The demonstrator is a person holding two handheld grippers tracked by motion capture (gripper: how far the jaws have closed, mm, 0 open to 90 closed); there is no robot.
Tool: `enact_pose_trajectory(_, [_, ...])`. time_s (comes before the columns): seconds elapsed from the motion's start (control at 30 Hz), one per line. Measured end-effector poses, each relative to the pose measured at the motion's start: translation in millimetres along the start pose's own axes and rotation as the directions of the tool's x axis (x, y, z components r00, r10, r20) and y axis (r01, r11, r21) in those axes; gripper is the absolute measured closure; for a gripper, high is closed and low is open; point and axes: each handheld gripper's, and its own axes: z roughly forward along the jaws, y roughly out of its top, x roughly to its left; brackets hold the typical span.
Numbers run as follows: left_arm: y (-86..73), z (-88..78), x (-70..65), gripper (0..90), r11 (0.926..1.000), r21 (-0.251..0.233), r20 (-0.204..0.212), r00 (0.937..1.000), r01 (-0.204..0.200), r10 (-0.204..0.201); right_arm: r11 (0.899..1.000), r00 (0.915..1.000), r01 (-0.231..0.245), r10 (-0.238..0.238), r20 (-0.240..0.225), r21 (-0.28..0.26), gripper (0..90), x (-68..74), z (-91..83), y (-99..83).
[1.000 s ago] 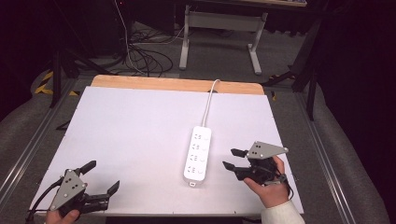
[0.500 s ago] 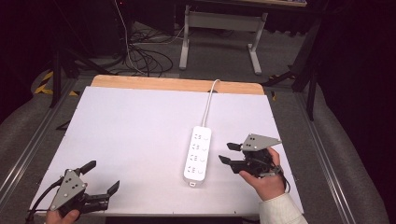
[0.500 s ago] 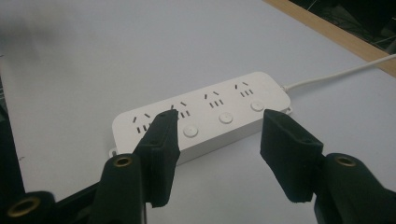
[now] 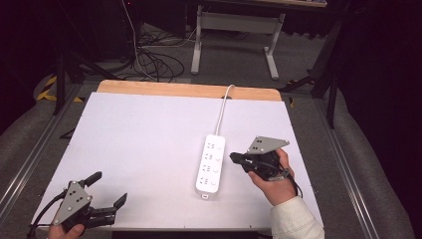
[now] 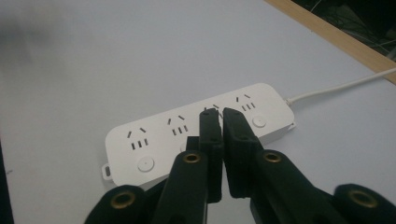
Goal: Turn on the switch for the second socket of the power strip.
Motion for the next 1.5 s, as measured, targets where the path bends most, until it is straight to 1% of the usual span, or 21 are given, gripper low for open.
enact_pose_trajectory(0.17, [-0.1,-0.1,0.6,4.6,1.0,0.0,0.001,1.0,-0.002,0.002,0.999,0.9997,-0.026,0.026,0.003,0.022,90.0,-6.6,13.9,3.7])
enact_pose_trajectory(0.37, [0.0,-0.1,0.5,4.6,1.0,-0.001,0.001,1.0,-0.002,0.002,0.996,0.9975,-0.07,0.069,0.012,0.05,90.0,-15.9,33.1,3.8])
enact_pose_trajectory(0.57, [0.0,0.0,0.6,4.6,1.0,0.001,0.0,1.0,-0.002,0.002,0.993,0.9949,-0.101,0.101,0.008,0.057,90.0,-22.1,48.9,2.1])
enact_pose_trajectory(0.83, [0.0,0.0,0.7,4.6,1.0,0.0,0.001,1.0,-0.002,0.002,0.991,0.9939,-0.11,0.11,0.001,0.074,90.0,-23.7,66.4,-1.6])
enact_pose_trajectory(1.17, [0.2,0.3,0.7,4.6,1.0,0.0,0.003,1.0,-0.005,0.005,0.989,0.9924,-0.123,0.123,0.0,0.083,90.0,-25.0,80.0,-11.2])
enact_pose_trajectory(1.4, [0.1,0.6,0.7,4.6,1.0,0.0,0.004,1.0,-0.004,0.004,0.986,0.9888,-0.148,0.149,-0.01,0.075,90.0,-22.9,87.2,-17.4])
enact_pose_trajectory(1.5, [0.1,0.6,0.7,4.6,1.0,0.0,0.004,1.0,-0.005,0.005,0.985,0.9867,-0.161,0.162,-0.012,0.058,90.0,-21.8,88.8,-19.4])
